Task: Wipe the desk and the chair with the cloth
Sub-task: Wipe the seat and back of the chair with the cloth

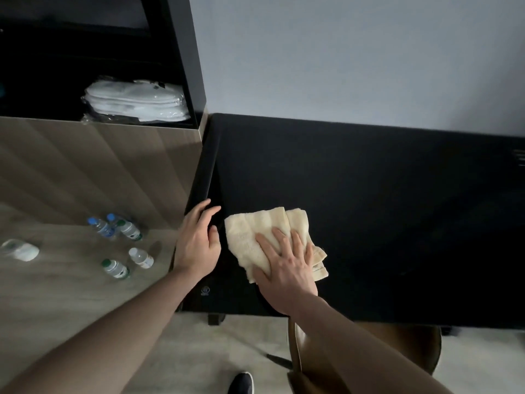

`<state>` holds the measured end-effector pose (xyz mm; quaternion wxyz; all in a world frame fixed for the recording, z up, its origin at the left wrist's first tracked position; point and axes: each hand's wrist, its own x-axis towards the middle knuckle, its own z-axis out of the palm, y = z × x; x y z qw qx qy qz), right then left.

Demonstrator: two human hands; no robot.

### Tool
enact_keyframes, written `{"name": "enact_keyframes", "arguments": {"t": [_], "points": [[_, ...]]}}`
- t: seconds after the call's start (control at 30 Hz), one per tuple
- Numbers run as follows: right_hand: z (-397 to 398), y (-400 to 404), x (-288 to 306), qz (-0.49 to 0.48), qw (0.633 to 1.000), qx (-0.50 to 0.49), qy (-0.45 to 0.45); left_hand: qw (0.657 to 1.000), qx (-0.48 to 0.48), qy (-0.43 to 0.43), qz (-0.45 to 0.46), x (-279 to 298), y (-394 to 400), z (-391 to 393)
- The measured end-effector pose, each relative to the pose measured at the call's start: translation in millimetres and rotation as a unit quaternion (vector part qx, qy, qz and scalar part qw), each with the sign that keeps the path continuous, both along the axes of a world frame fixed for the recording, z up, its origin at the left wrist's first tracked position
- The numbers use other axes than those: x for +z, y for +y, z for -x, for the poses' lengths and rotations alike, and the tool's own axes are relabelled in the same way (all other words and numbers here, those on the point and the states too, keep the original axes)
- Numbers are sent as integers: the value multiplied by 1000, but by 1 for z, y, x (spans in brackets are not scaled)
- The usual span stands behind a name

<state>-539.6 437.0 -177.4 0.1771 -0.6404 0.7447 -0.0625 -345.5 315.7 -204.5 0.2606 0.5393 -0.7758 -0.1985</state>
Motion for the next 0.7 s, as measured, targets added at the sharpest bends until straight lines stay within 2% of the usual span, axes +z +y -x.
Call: {"name": "enact_keyframes", "arguments": {"t": [0.1, 0.2, 0.3, 0.47, 0.57, 0.7], "points": [[1, 33, 5, -32, 999, 14, -5, 998, -61, 2, -5, 11, 62, -8], [7, 58, 19, -78, 995, 21, -52, 991, -129, -17, -31, 23, 107, -4], [9, 99, 44, -117, 988, 0, -98, 972, -184, -113, -94, 35, 136, 9], [-8, 210, 82, -271, 959, 11, -78, 944, -166, -228, -173, 48, 155, 26], [-15, 250, 87, -335, 940, 17, -66, 944, -147, -257, -147, 44, 156, 35], [-22, 244, 80, -306, 952, 10, -28, 976, -93, -195, -7, 18, 157, 39]]}}
